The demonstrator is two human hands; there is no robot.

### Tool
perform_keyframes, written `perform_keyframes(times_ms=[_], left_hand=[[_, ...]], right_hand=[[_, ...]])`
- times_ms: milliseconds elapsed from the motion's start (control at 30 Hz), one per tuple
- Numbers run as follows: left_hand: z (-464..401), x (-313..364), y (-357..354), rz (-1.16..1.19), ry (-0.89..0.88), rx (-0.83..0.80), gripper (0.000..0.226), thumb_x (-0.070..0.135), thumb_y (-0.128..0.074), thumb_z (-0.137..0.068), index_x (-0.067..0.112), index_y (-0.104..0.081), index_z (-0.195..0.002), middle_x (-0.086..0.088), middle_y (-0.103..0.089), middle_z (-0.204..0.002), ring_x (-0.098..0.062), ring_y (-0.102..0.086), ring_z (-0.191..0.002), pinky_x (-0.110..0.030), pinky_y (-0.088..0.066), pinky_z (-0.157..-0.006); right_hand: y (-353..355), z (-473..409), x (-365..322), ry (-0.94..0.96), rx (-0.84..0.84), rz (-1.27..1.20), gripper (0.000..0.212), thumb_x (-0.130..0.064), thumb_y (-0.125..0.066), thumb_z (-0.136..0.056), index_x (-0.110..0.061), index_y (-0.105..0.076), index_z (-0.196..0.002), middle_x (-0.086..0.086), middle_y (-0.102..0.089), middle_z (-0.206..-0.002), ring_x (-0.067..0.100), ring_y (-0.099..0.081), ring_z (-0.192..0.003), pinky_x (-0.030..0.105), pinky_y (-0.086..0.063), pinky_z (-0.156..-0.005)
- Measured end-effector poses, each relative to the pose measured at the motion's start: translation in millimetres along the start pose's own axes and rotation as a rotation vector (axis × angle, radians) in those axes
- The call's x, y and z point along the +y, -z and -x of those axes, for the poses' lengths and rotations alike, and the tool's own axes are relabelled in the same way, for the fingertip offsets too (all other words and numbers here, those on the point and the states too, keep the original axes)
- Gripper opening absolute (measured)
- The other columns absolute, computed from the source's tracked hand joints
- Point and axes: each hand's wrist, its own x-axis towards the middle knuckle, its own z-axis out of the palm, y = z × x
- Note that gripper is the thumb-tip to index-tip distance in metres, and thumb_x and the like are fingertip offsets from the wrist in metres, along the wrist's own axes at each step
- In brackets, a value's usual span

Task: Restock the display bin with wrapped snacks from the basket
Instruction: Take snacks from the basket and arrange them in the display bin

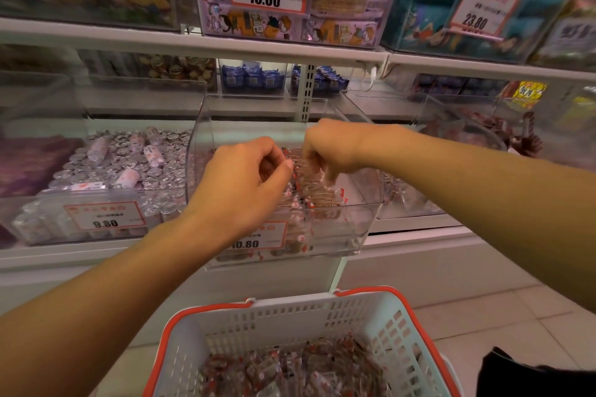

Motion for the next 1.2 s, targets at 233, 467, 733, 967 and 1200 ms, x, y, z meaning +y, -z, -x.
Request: perform_keyframes(times_ms=[233, 467, 733, 967, 1200], left_hand=[[53, -11, -11, -0.309, -0.677, -0.120, 0.012, 0.028, -0.058, -0.080, 0.019, -0.058, -0.073, 0.003, -0.053, -0.058, -0.025, -0.054, -0.051, -0.032, -0.041, -0.043], [185, -99, -108, -0.522, 0.348, -1.124, 0.048, 0.056, -0.058, -0.088, 0.018, -0.061, -0.117, -0.008, -0.064, -0.120, -0.028, -0.060, -0.108, -0.033, -0.047, -0.091], [317, -136, -193, -0.014, 1.258, -0.842, 0.103, 0.038, -0.080, -0.078, 0.011, -0.015, -0.154, -0.016, -0.032, -0.154, -0.035, -0.037, -0.138, -0.044, -0.033, -0.114], [338, -162, -254, 0.281, 1.603, -0.183, 0.089, 0.011, -0.082, -0.076, 0.017, -0.024, -0.143, -0.010, -0.044, -0.141, -0.025, -0.051, -0.117, -0.022, -0.052, -0.085], [348, -157, -252, 0.095, 1.492, 0.073, 0.060, 0.016, -0.073, -0.086, 0.014, -0.039, -0.135, -0.008, -0.063, -0.113, -0.023, -0.060, -0.087, -0.031, -0.047, -0.074]], right_hand=[[-59, 102, -20, 0.043, 0.411, -0.542, 0.016, -0.026, -0.089, -0.068, -0.024, -0.074, -0.068, -0.016, -0.061, -0.050, -0.006, -0.058, -0.049, 0.004, -0.038, -0.051], [-316, 79, -90, -0.165, -0.646, -0.645, 0.072, -0.038, -0.083, -0.078, -0.013, -0.053, -0.138, 0.011, -0.057, -0.136, 0.030, -0.058, -0.120, 0.044, -0.051, -0.099], [-448, 101, -132, -0.509, -0.677, -0.812, 0.136, -0.038, -0.091, -0.066, -0.030, 0.011, -0.156, 0.012, 0.022, -0.162, 0.042, -0.022, -0.147, 0.046, -0.038, -0.111], [-474, 91, -159, -0.604, -0.478, -0.736, 0.132, -0.053, -0.090, -0.059, -0.022, -0.005, -0.155, 0.013, -0.009, -0.159, 0.047, -0.033, -0.137, 0.050, -0.044, -0.104], [-479, 84, -166, -0.552, -0.281, -1.160, 0.078, -0.027, -0.094, -0.062, -0.019, -0.055, -0.129, 0.000, -0.065, -0.106, 0.026, -0.066, -0.102, 0.028, -0.054, -0.075]])
